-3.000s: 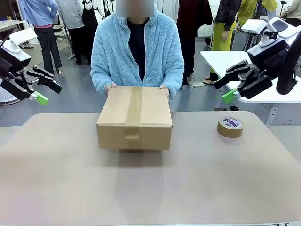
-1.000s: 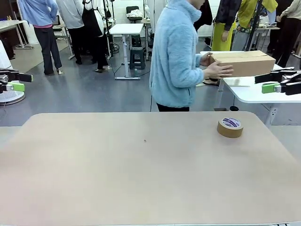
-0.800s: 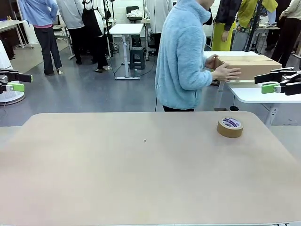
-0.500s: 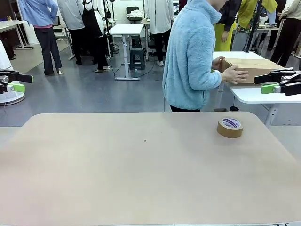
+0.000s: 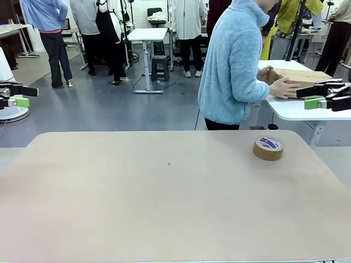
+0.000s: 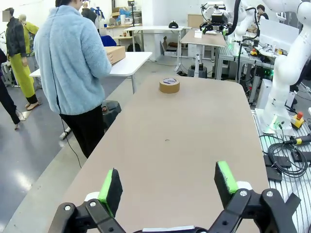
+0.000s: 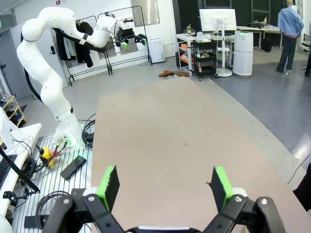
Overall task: Wrap the clocks to prevent damage.
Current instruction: After the human seals the box with tape, release both hands from the side flaps of the Package Box.
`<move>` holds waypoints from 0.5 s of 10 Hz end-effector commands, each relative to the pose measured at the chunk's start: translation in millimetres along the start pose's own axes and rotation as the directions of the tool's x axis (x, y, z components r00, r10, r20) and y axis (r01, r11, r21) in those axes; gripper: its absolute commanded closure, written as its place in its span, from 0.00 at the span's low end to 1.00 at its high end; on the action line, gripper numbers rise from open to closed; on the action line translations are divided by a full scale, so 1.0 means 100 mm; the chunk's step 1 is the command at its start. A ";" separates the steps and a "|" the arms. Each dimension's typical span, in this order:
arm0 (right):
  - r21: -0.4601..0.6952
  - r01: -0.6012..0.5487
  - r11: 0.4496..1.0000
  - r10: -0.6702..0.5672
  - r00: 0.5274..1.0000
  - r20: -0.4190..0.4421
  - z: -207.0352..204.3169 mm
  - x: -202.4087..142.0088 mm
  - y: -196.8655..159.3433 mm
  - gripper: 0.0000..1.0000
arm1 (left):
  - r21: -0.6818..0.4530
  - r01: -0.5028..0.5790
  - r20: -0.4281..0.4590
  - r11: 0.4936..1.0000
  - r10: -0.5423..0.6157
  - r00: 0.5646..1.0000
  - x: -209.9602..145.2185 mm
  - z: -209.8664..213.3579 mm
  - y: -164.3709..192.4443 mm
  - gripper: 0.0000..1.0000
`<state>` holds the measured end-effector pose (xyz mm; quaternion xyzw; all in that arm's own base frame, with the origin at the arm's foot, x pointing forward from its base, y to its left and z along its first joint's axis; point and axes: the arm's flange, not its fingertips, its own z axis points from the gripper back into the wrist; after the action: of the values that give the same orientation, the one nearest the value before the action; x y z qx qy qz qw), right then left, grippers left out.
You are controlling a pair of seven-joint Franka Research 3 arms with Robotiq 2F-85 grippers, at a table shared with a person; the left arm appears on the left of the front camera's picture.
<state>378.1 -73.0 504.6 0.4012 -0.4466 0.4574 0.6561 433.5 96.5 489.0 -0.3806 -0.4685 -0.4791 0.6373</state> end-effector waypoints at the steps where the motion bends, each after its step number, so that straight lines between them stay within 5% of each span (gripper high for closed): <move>1: -0.003 0.002 1.000 -0.002 1.000 0.004 0.00 0.01 -0.02 0.00 | 0.006 0.004 -0.014 1.000 -0.004 1.000 0.00 0.01 0.00 0.00; 5: -0.003 0.002 1.000 -0.002 1.000 0.004 0.00 0.01 -0.02 0.00 | 0.006 0.004 -0.014 1.000 -0.004 1.000 0.00 0.01 0.00 0.00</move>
<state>378.1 -73.0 504.6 0.4011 -0.4466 0.4574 0.6561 433.5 96.6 489.0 -0.3805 -0.4685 -0.4791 0.6374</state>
